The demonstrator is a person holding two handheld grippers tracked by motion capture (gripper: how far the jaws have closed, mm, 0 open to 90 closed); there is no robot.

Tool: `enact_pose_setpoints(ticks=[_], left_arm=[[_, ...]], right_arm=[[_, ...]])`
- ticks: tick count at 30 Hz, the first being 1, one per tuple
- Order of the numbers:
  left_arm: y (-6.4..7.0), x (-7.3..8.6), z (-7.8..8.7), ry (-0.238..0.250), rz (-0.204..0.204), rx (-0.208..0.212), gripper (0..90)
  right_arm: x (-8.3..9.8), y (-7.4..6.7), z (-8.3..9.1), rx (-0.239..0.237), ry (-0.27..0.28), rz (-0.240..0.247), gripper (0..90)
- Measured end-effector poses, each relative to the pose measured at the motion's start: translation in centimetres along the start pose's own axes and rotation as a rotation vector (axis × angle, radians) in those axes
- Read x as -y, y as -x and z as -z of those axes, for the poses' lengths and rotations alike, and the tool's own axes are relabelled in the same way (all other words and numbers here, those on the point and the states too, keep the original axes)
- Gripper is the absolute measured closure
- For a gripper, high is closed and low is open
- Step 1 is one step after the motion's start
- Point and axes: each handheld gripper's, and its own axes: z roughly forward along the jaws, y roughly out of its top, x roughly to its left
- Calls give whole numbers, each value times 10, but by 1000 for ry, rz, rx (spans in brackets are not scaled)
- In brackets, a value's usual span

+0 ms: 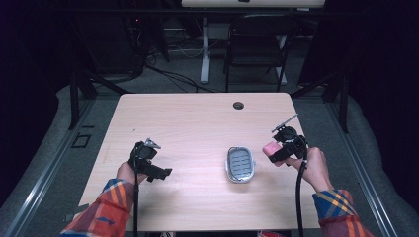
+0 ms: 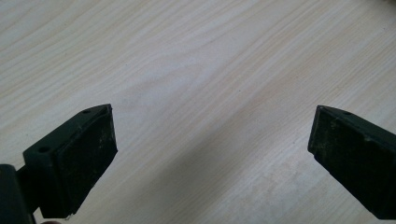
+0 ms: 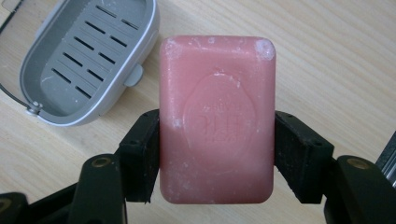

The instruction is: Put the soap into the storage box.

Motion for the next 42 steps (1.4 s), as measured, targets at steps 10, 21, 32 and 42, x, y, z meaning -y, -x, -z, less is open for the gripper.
enact_pose_setpoints(ticks=[10,21,32,42], left_arm=[[0,-1,-1,2,-1,2,10],[0,-1,-1,2,-1,5,10],[0,-1,-1,4,-2,5,10],[0,-1,-1,4,-2,7,10]], right_arm=[[-11,-7,6,-7,1,28,372],[-22,-20,6,-28,-9,58,372],[-31,-33,2,-47,-26,80,372],[-37,-41,-3,-42,-41,97,372]])
